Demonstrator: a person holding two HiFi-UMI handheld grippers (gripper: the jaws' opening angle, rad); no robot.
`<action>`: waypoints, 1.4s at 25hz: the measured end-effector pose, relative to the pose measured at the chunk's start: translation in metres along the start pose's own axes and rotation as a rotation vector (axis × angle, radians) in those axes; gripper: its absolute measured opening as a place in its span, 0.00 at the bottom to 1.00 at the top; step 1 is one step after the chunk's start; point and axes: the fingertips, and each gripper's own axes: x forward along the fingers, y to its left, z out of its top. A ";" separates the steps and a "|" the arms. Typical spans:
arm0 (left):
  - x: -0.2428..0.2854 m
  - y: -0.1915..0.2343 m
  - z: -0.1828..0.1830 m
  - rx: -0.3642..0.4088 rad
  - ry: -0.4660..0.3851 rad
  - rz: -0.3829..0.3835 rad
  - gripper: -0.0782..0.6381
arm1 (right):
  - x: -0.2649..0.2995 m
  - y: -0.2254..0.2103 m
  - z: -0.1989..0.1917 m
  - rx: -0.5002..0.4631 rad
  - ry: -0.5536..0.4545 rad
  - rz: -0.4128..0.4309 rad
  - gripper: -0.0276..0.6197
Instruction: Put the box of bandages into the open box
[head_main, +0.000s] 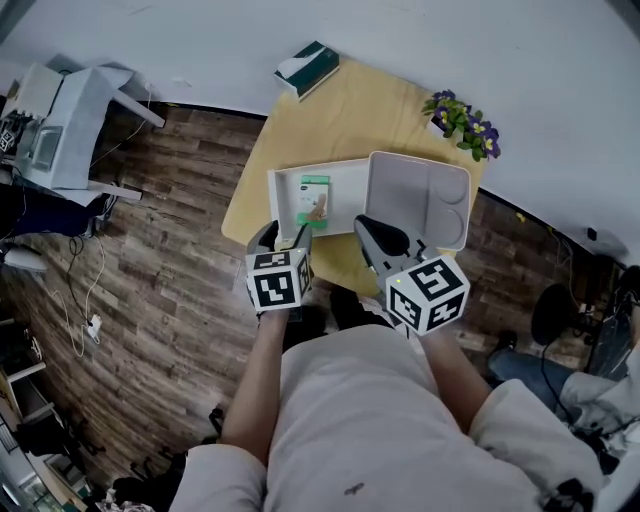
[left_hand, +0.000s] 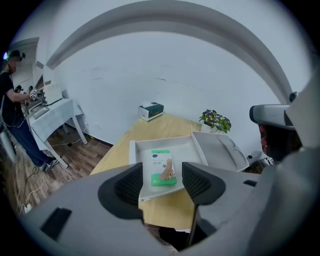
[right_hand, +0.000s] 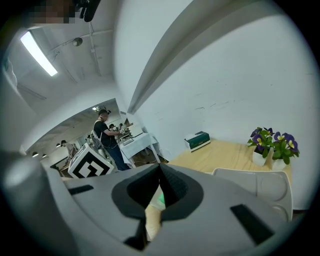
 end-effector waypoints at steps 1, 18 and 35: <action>-0.005 0.000 0.002 -0.004 -0.013 0.000 0.45 | -0.001 0.000 0.002 -0.007 -0.003 -0.002 0.05; -0.069 -0.004 0.052 -0.029 -0.199 -0.021 0.34 | -0.006 -0.005 0.031 -0.071 -0.046 -0.010 0.05; -0.121 -0.008 0.089 0.019 -0.404 -0.020 0.22 | -0.011 -0.002 0.040 -0.101 -0.075 -0.004 0.05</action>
